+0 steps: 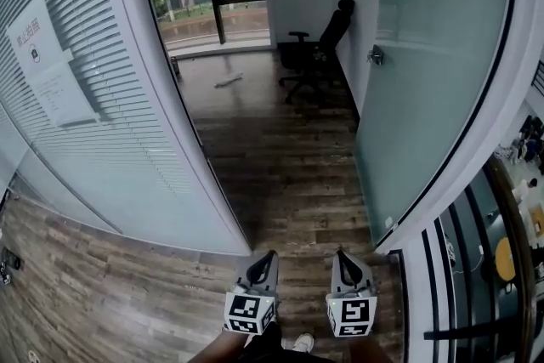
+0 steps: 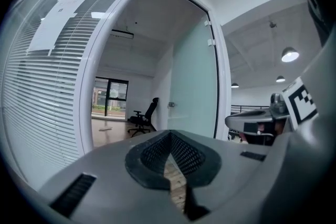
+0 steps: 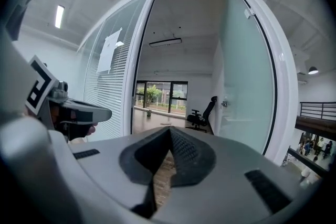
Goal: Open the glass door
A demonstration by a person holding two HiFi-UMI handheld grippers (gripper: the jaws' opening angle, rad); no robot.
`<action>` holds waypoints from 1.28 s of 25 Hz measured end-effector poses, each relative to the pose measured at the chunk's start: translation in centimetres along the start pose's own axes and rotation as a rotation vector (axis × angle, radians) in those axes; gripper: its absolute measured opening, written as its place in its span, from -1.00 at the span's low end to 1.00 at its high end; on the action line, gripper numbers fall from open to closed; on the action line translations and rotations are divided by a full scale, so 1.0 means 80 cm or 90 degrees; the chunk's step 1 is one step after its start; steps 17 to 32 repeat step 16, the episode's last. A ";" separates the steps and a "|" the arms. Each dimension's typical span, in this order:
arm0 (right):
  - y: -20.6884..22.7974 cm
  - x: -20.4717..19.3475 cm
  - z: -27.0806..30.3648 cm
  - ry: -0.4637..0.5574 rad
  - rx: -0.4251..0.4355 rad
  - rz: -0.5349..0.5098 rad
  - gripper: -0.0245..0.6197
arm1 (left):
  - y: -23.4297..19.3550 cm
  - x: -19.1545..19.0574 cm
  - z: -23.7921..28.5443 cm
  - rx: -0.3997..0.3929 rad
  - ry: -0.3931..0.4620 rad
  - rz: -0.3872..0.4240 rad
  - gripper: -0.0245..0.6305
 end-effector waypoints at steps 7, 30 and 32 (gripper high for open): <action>-0.004 -0.007 -0.032 0.013 0.003 0.003 -0.88 | 0.020 -0.005 -0.031 0.007 -0.001 0.006 -0.92; -0.013 -0.001 -0.050 0.018 0.002 -0.001 -0.88 | 0.028 0.000 -0.052 0.005 0.005 0.009 -0.92; -0.013 -0.001 -0.050 0.018 0.002 -0.001 -0.88 | 0.028 0.000 -0.052 0.005 0.005 0.009 -0.92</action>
Point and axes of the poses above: the fingertips, and each gripper's own axes: z forward along the fingers, y to its right, x out of its top, the point moved 8 cm from there along -z, backward along the fingers, and after that the axes turned 3 degrees about y, right-handed, at the moved point
